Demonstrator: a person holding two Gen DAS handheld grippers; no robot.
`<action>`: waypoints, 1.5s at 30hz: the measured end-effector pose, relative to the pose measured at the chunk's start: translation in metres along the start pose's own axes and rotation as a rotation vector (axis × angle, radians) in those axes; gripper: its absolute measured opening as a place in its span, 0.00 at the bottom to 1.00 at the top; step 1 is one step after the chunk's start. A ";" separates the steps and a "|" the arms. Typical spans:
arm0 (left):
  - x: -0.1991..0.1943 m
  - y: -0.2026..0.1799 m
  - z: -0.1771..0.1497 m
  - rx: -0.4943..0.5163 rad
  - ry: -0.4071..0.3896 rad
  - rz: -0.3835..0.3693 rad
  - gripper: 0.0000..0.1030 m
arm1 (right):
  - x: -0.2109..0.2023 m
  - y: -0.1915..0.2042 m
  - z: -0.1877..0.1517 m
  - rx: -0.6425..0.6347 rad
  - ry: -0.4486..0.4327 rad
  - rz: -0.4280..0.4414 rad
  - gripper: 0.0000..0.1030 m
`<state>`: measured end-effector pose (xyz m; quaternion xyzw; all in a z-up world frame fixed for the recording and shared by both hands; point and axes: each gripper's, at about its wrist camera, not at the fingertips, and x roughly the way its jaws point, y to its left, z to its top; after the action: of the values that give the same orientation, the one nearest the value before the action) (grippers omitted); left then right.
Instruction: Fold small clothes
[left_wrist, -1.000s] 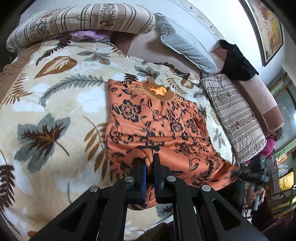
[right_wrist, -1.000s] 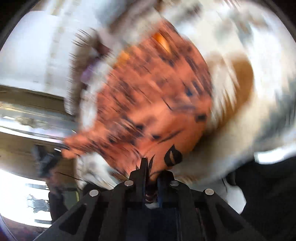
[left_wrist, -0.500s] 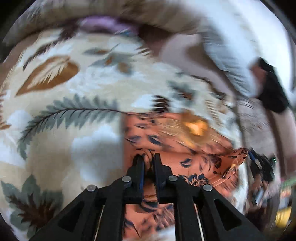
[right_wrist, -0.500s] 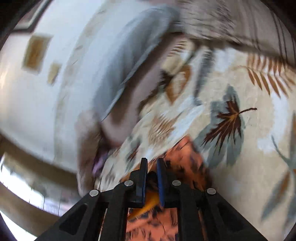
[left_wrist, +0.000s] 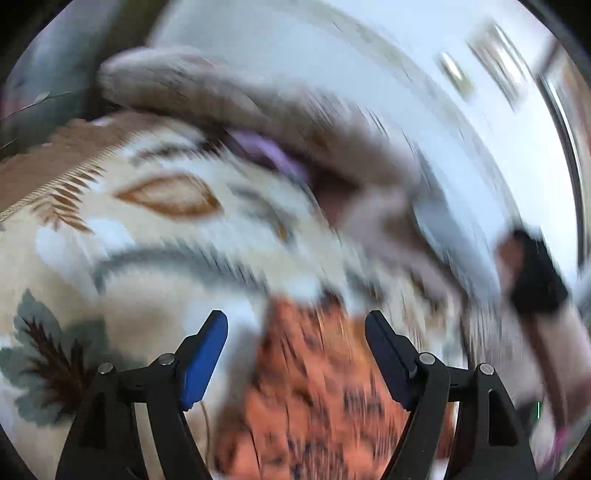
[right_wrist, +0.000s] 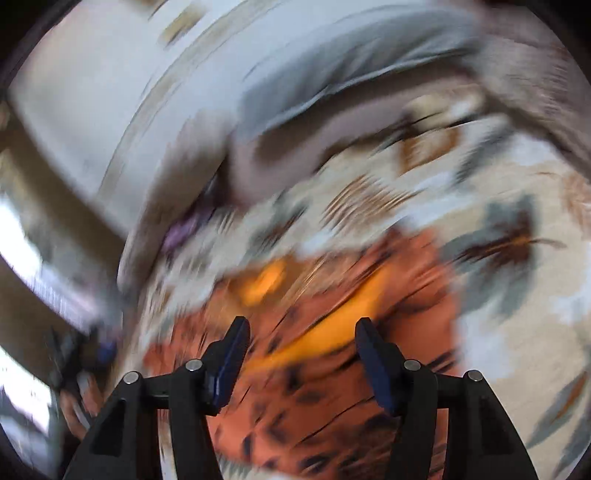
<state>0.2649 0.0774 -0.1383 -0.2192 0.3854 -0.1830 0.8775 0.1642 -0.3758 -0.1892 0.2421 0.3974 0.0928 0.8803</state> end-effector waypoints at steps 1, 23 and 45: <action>0.004 -0.010 -0.012 0.050 0.050 -0.016 0.75 | 0.008 0.013 -0.009 -0.029 0.041 0.005 0.56; 0.094 0.003 -0.019 0.091 0.134 0.098 0.75 | 0.118 0.021 0.105 0.082 -0.133 -0.138 0.42; 0.103 -0.015 -0.040 0.255 0.197 0.301 0.76 | 0.034 -0.084 0.051 0.218 -0.127 -0.309 0.45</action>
<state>0.2981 0.0043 -0.2163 -0.0274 0.4712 -0.1180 0.8737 0.2228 -0.4541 -0.2246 0.2776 0.3810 -0.1023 0.8760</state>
